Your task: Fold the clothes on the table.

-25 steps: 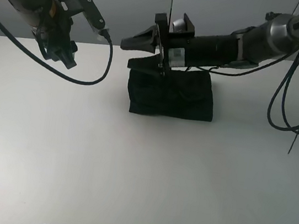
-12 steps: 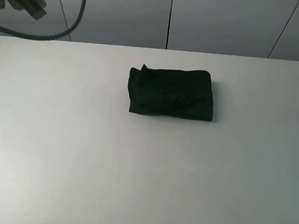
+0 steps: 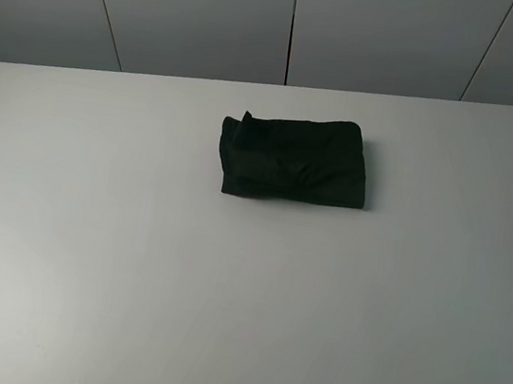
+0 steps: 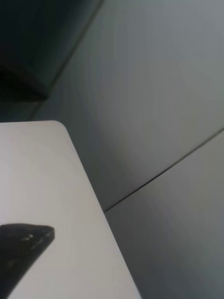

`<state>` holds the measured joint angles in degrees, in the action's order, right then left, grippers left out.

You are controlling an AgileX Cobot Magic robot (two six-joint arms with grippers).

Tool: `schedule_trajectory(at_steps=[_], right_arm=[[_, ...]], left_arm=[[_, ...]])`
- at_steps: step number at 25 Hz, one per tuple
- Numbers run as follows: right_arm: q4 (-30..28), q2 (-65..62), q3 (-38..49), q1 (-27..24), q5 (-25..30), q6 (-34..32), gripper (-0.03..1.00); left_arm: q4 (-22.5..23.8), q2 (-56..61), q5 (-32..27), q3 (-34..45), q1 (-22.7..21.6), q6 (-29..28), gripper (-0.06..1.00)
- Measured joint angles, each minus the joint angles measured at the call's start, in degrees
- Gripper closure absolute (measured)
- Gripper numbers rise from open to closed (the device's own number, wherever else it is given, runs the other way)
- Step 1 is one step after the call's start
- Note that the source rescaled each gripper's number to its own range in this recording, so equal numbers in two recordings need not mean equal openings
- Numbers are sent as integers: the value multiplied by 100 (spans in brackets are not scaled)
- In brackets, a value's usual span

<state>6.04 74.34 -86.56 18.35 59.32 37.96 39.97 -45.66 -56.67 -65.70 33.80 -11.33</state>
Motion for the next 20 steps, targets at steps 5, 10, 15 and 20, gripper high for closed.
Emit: schedule_trajectory(at_steps=[5, 10, 15, 20], right_arm=[[-2470, -908, 0, 0, 895, -1526, -1], [-3753, -2030, 58, 0, 1015, -2229, -1], [-3967, -3560, 195, 0, 1037, -2460, -1], [-3994, -5061, 195, 0, 1037, -2452, -1]], left_arm=[[101, 1273, -999, 0, 0, -43, 3], [118, 2297, -1305, -4, 0, -43, 2], [79, 3092, -1330, -13, 0, -43, -5], [-16, 3837, -1353, -13, -230, -43, -5]])
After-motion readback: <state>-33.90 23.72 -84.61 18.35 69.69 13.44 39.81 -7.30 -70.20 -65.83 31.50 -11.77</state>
